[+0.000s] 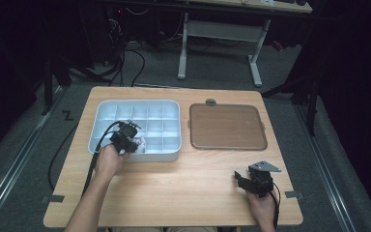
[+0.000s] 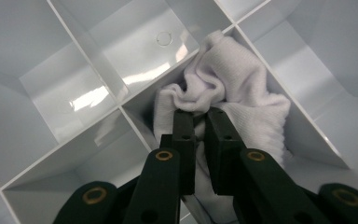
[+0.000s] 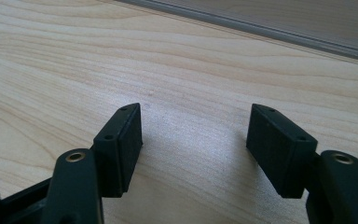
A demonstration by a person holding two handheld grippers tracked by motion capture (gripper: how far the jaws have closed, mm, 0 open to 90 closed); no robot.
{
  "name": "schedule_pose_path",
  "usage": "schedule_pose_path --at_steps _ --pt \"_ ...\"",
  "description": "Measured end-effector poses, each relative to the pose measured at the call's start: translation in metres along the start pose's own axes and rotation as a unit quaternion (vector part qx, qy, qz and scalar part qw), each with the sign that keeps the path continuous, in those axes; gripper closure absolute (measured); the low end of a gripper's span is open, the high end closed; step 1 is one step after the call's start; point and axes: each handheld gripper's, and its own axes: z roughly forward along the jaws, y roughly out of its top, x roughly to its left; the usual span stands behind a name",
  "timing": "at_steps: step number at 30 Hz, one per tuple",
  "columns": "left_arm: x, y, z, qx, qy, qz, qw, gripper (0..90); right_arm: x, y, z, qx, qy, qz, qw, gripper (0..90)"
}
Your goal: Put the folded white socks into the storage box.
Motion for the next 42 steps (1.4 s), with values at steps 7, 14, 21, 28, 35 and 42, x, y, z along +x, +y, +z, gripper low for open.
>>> schedule_pose_path --at_steps 7,14,21,28,35,42 --pt "0.001 0.004 -0.01 -0.019 -0.018 -0.01 0.9996 74.3 0.0 0.0 0.0 -0.001 0.0 0.001 1.0 36.3" --pt "0.004 0.01 -0.022 -0.036 -0.039 -0.039 0.9978 65.0 0.0 0.0 0.0 -0.001 0.0 0.0 1.0 36.3" --pt "0.011 0.012 -0.029 -0.056 -0.058 -0.072 0.9942 56.9 0.0 0.0 0.0 -0.001 0.0 0.001 1.0 36.3" --pt "0.017 0.014 -0.039 -0.08 -0.079 -0.102 0.9884 49.7 0.0 0.0 0.0 -0.001 0.0 0.001 1.0 36.3" --pt "0.018 0.015 -0.05 -0.096 -0.094 -0.113 0.9845 46.8 0.0 0.0 0.0 -0.001 0.0 0.001 1.0 36.3" --pt "0.017 0.013 -0.063 -0.115 -0.113 -0.126 0.9789 45.7 0.0 0.0 0.0 -0.001 0.0 0.001 1.0 36.3"
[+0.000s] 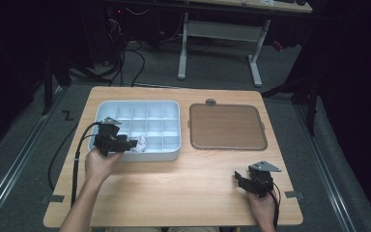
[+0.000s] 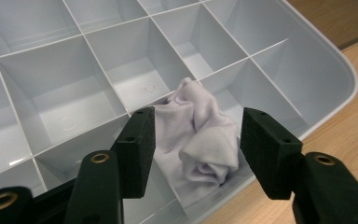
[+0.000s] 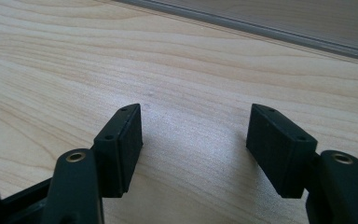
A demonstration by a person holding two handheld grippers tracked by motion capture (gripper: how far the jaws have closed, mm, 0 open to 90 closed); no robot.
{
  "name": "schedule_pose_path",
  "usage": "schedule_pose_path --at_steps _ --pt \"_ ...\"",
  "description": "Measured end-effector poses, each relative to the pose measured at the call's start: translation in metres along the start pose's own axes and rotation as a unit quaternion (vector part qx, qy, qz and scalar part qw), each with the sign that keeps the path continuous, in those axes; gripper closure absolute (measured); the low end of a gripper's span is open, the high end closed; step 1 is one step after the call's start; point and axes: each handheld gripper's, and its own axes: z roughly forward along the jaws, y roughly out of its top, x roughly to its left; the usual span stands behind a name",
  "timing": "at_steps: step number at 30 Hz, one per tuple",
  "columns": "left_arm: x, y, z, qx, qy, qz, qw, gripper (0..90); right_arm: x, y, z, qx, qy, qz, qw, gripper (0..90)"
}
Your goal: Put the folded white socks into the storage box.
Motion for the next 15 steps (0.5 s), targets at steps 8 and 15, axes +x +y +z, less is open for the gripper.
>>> schedule_pose_path --at_steps 8,15 --pt "-0.002 0.0 -0.011 -0.011 -0.011 -0.003 0.9999 44.1 0.0 0.0 0.0 0.0 0.0 0.0 1.0 36.3" --pt "-0.008 -0.001 -0.021 -0.02 -0.023 -0.003 0.9995 43.4 0.0 0.0 0.0 0.0 0.0 0.0 1.0 36.3"
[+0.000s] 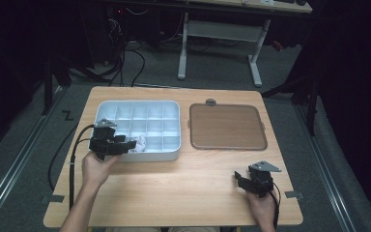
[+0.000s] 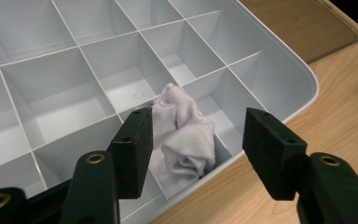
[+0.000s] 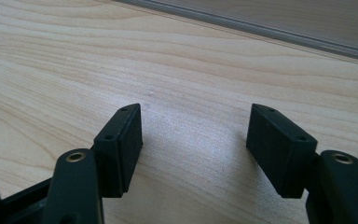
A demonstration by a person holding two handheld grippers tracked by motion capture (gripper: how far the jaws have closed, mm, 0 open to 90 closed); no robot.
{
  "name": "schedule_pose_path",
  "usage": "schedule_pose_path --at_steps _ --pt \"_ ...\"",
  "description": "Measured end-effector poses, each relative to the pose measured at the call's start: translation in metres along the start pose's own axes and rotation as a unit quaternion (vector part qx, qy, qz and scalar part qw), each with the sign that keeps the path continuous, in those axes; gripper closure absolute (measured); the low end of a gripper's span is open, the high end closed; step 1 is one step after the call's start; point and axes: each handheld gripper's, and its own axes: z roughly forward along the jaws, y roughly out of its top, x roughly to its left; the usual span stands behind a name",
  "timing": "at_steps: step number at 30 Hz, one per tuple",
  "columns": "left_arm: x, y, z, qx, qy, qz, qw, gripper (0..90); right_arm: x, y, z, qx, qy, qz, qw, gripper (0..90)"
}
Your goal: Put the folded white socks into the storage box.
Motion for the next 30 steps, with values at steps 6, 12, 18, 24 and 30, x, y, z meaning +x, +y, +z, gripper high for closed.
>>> schedule_pose_path --at_steps 6,12,18,24,30 --pt "0.0 -0.004 -0.008 -0.006 -0.003 -0.008 0.9999 43.6 0.0 0.0 0.0 0.0 0.0 0.0 1.0 36.3" --pt "0.003 -0.005 -0.016 -0.014 -0.005 -0.013 0.9998 43.1 0.0 0.0 0.0 0.0 0.0 -0.001 1.0 36.3" --pt "0.006 -0.008 -0.023 -0.021 -0.007 -0.022 0.9995 42.9 0.0 0.0 0.0 0.0 0.0 0.001 1.0 36.3" --pt "0.011 -0.013 -0.029 -0.025 -0.008 -0.03 0.9992 42.3 0.0 0.0 0.0 0.0 0.0 0.001 1.0 36.3" --pt "0.014 -0.018 -0.033 -0.028 -0.007 -0.037 0.9989 41.8 0.0 0.0 0.0 0.0 -0.001 0.001 1.0 36.3"
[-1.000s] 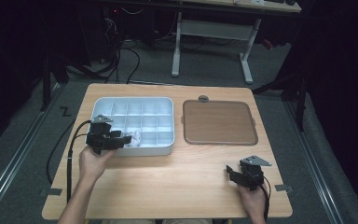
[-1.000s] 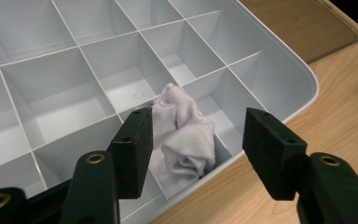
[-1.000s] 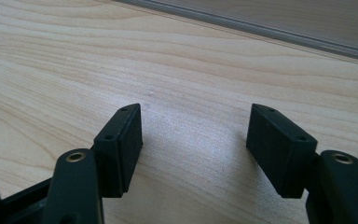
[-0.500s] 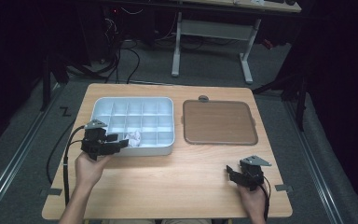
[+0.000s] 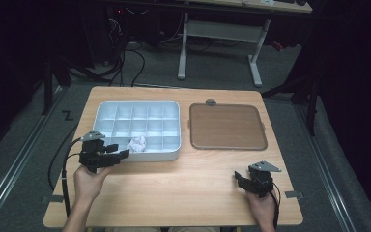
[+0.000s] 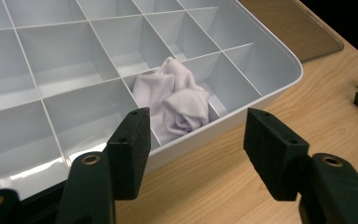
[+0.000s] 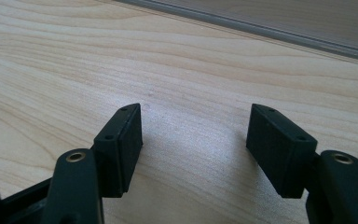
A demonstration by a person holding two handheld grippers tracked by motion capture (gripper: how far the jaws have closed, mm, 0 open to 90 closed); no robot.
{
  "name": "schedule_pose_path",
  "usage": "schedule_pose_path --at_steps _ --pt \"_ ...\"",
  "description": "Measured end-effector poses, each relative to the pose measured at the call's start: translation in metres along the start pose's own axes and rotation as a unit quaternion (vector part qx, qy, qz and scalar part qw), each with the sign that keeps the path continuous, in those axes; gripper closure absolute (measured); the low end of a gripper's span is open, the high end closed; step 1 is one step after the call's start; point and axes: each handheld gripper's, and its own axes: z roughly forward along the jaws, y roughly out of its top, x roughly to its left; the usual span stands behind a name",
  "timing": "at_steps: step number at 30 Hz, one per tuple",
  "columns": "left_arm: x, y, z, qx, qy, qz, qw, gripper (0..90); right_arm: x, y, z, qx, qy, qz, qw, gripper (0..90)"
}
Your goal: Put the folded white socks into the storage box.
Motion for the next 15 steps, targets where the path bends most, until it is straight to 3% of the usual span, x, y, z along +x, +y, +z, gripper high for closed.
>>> schedule_pose_path --at_steps 15 --pt "0.004 -0.013 -0.007 0.002 -0.001 0.002 1.0 40.9 0.0 0.0 0.0 0.001 0.0 -0.001 1.0 36.4"
